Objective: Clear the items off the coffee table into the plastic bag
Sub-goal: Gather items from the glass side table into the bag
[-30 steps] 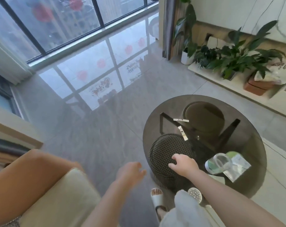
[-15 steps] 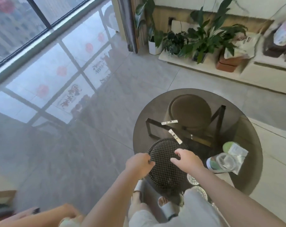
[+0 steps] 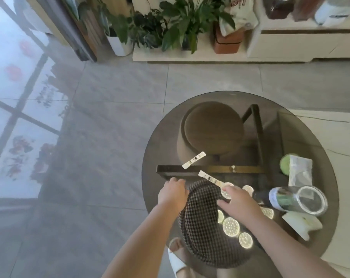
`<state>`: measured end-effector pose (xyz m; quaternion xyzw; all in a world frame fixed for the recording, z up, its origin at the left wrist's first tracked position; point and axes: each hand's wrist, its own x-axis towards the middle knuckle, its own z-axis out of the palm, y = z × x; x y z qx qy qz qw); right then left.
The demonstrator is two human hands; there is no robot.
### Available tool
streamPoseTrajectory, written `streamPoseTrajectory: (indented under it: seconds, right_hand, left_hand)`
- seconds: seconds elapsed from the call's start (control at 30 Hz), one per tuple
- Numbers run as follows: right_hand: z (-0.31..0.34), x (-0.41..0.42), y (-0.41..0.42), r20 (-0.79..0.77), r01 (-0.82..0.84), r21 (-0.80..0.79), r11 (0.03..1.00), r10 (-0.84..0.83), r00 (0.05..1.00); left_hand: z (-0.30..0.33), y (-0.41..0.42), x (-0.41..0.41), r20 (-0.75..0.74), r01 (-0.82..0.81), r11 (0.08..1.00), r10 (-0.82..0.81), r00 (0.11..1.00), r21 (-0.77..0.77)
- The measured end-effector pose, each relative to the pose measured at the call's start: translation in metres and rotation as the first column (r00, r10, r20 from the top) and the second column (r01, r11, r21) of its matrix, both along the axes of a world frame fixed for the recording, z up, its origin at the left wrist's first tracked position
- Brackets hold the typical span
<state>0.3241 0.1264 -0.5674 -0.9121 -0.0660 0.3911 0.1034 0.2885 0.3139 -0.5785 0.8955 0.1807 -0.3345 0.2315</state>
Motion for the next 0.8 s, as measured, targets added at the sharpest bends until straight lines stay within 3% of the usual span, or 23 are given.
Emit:
streamPoseTrajectory:
  seconds: [0.3, 0.5, 0.8]
  right_hand:
    - [-0.104, 0.036, 0.023, 0.162, -0.054, -0.062, 0.997, 0.063, 0.985]
    - [-0.14, 0.044, 0.019, 0.283, -0.018, -0.084, 0.996, 0.041, 0.958]
    - [-0.164, 0.018, 0.01, 0.291, -0.014, -0.107, 0.994, 0.045, 0.956]
  left_hand:
    - [-0.112, -0.007, 0.079, 0.144, 0.128, 0.983, -0.147, 0.979, 0.129]
    - [-0.143, -0.019, 0.106, 0.239, 0.125, 0.954, -0.193, 0.952, 0.273]
    - [-0.168, -0.025, 0.105, 0.266, 0.103, 0.914, -0.22, 0.939, 0.392]
